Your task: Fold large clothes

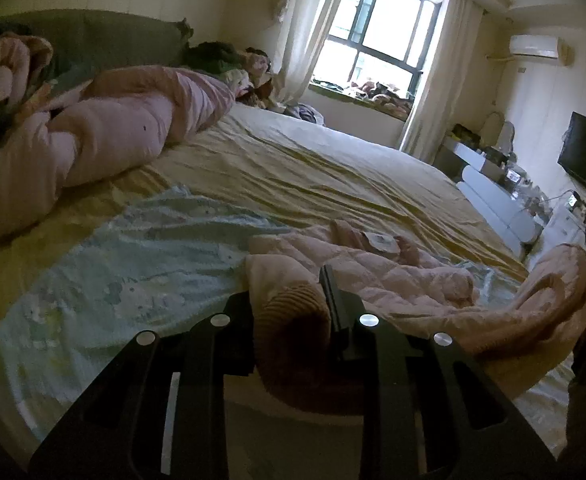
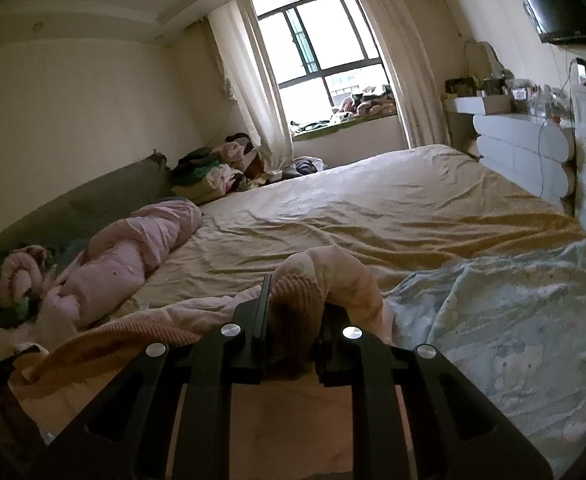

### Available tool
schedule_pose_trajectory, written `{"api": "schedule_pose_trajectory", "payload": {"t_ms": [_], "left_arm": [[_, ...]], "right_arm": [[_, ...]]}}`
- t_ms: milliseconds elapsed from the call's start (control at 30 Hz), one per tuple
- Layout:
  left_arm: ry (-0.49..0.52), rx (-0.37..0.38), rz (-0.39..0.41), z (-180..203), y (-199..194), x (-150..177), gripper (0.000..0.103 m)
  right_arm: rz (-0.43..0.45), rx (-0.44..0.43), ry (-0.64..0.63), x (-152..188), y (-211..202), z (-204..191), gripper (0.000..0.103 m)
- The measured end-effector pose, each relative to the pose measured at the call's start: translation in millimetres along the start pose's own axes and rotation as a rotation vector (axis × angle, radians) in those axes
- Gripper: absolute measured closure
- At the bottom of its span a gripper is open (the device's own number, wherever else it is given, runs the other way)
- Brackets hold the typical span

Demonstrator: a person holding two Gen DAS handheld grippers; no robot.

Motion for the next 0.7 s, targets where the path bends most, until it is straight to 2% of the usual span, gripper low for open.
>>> {"api": "schedule_pose_trajectory", "payload": {"t_ms": [433,700], "left_arm": [[0.011,-0.098,0.058,-4,27,-16,0.082],[0.026,-0.128,0.066,-8,55,-22,0.081]], "right_arm": [[0.017,0.082,-0.036,-11,43,4,0.088],[0.004,0.176,-0.095,-6,80,5,0.088]]}}
Point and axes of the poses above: each gripper's, at about its wrist camera, not at the fingertips, and y roughly the way its jaws point, z to its right, x to its underside, the point moved 5 cm from there along y, roughly the way its jaws point, and after that the axes turned 4 degrees about y, right-handed, at the moved point
